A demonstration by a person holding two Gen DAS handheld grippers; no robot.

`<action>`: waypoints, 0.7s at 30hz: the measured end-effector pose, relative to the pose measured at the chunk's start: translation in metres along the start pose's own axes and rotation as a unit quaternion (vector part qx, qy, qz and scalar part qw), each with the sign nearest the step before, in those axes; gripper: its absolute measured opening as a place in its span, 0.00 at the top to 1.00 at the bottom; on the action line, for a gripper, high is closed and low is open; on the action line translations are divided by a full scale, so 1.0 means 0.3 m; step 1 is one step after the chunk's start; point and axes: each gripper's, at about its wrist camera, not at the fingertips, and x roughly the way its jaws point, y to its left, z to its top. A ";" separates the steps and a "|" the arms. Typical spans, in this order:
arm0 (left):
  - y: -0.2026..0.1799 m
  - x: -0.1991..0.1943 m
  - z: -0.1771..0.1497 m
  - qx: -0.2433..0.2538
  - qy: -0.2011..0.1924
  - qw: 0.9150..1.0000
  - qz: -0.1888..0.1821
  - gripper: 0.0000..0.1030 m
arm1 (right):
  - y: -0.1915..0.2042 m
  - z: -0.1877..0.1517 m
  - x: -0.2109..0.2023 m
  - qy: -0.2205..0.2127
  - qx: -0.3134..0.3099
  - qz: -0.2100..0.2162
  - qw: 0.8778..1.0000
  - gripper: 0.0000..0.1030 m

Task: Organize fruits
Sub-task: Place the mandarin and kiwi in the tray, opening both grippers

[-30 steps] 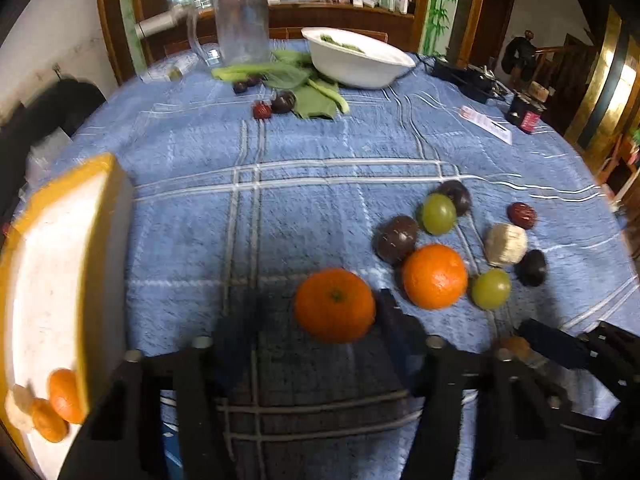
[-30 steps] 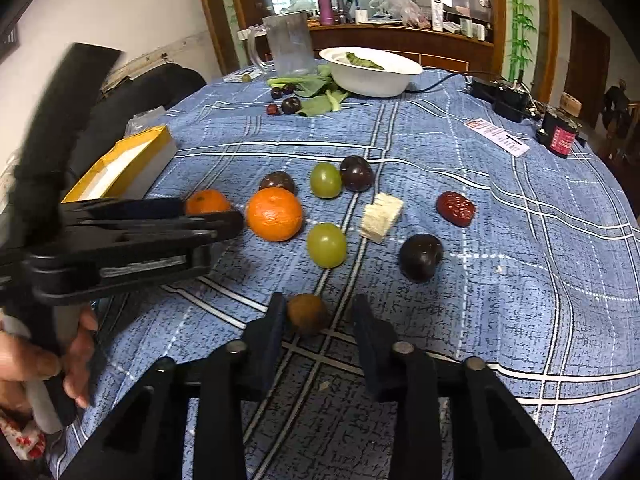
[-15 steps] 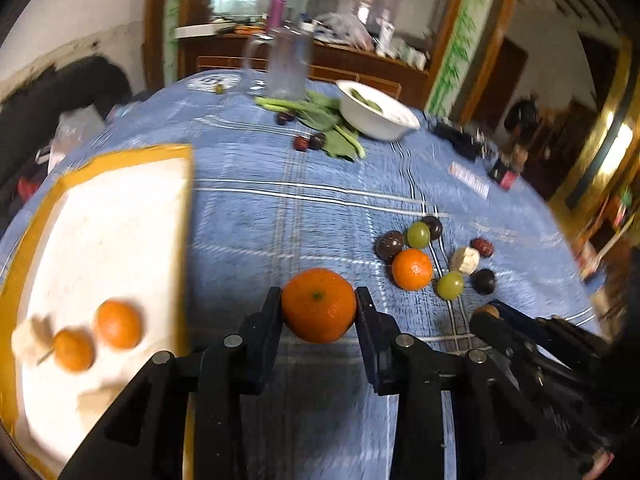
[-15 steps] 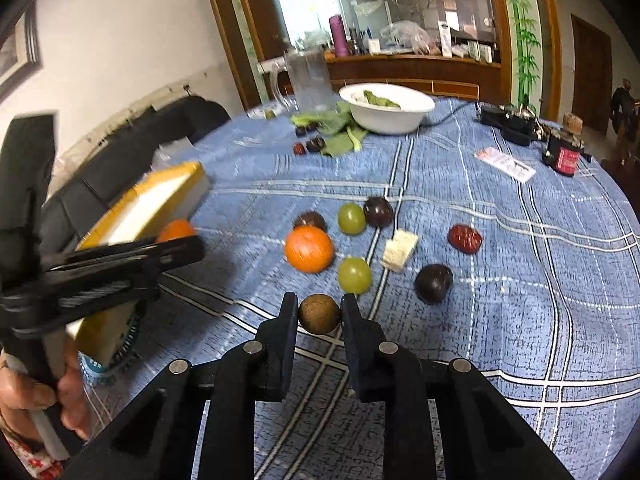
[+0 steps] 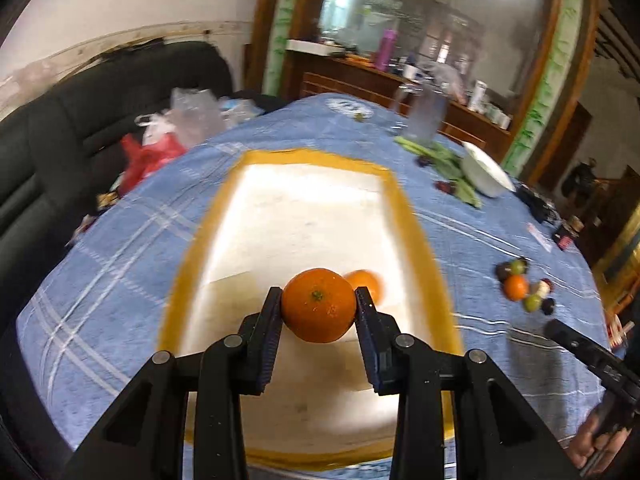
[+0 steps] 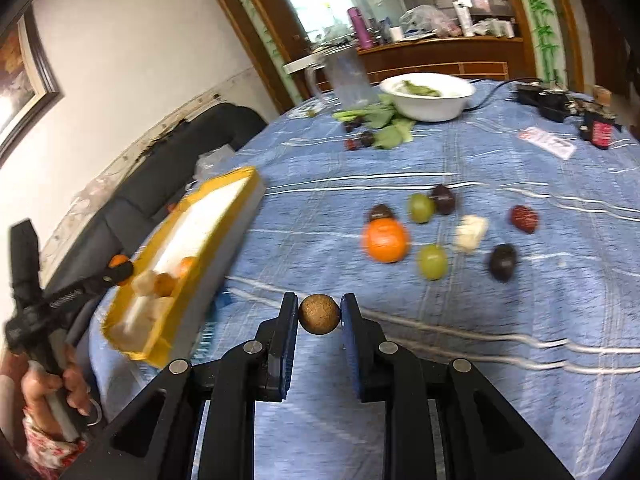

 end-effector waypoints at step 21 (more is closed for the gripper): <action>0.166 0.059 -0.038 -0.030 0.022 0.999 0.029 0.66 | 0.482 0.032 0.326 0.100 -0.080 0.058 0.990 0.76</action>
